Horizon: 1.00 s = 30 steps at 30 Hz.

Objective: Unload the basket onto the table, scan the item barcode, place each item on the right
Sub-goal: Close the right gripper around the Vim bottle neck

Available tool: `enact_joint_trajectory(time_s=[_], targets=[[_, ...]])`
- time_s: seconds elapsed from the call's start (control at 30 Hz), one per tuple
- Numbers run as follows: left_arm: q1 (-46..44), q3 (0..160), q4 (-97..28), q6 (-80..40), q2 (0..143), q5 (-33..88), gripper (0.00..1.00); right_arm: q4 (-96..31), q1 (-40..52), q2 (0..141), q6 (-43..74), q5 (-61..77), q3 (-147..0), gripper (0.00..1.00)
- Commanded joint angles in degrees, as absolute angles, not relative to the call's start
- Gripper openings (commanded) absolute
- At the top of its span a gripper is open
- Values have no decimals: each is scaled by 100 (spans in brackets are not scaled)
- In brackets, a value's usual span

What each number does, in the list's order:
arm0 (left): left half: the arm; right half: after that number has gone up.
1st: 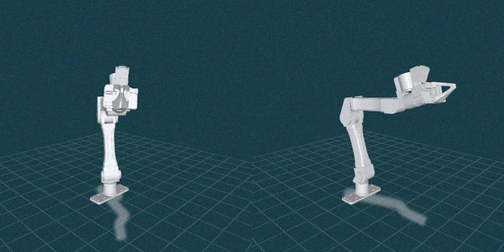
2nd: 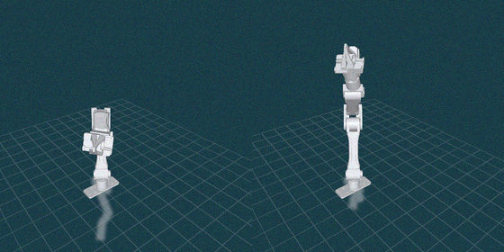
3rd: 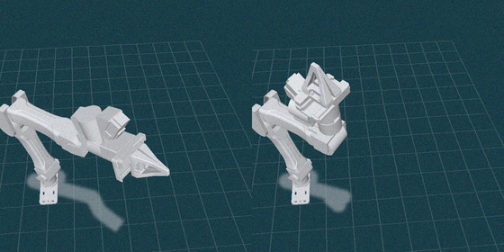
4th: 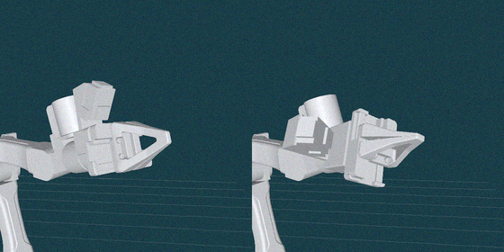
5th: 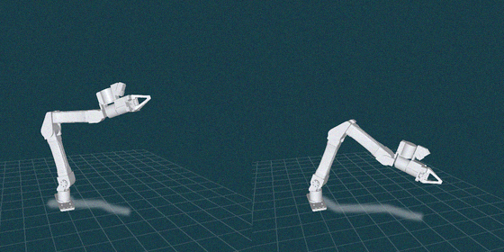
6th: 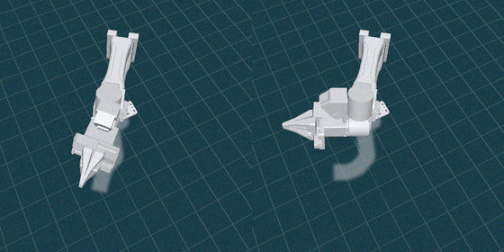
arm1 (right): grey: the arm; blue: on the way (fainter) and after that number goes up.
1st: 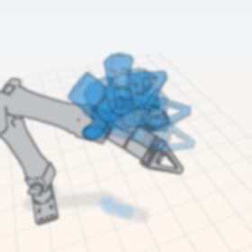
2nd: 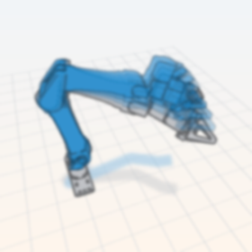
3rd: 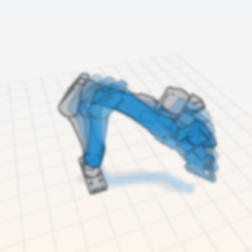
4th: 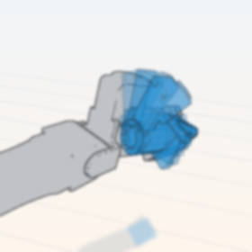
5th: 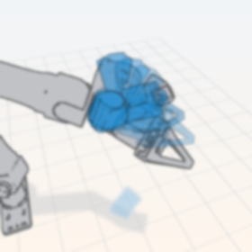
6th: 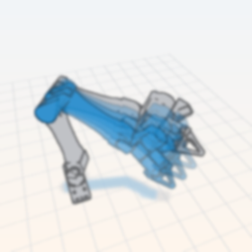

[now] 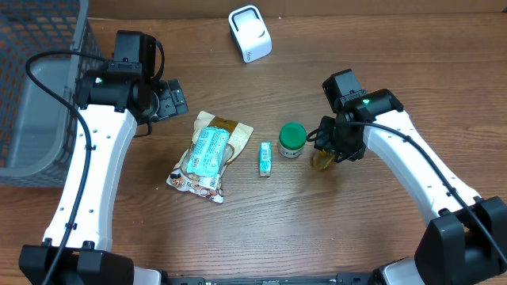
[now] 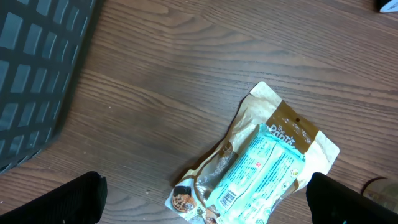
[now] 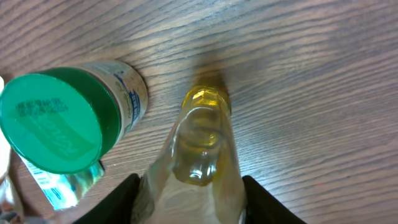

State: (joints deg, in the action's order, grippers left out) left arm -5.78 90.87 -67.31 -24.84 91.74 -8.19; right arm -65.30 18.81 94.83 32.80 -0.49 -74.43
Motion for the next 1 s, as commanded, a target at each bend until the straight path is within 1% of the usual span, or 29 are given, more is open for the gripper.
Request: enact_joint_trajectory(time_s=[0.0,0.17,0.27,0.33,0.4,0.43,0.53,0.63,0.8,0.87,0.97], targets=[[-567,9188,-6724,-2379,9172,-805,100,-6495,1900,9489,2969,-150,-7382,44],[-567,9188,-6722,-2379,9172,-805,100,-6484,1903,9489,2928,-342,-7382,44],[-567,9188,-6722,-2379,9172,-805,99,-6499,1903,9489,2670,-362,-7382,47],[-567,9188,-6724,-2379,9172,-805,100,-6499,1903,9489,2670,-340,-7382,55],[-567,9188,-6722,-2379,9172,-805,100,-6499,1903,9489,2670,-228,-7382,71],[-567,9188,-6722,-2379,9172,-805,100,-6499,1900,9489,2670,-224,-7382,72],[-567,9188,-6722,-2377,9172,-805,100,-6490,1903,9489,2670,-224,-7382,71],[-567,9188,-6722,-2377,9172,-805,100,-6477,1903,9491,2672,-156,-7380,66],[-567,9188,-6722,-2379,9172,-805,100,-6340,1903,9491,2672,-141,-7260,66],[-567,9188,-6722,-2379,9172,-805,100,-6324,1903,9496,2670,-143,-7238,63],[-567,9188,-6722,-2379,9172,-805,100,-6292,1903,9496,2670,-145,-7238,61]])
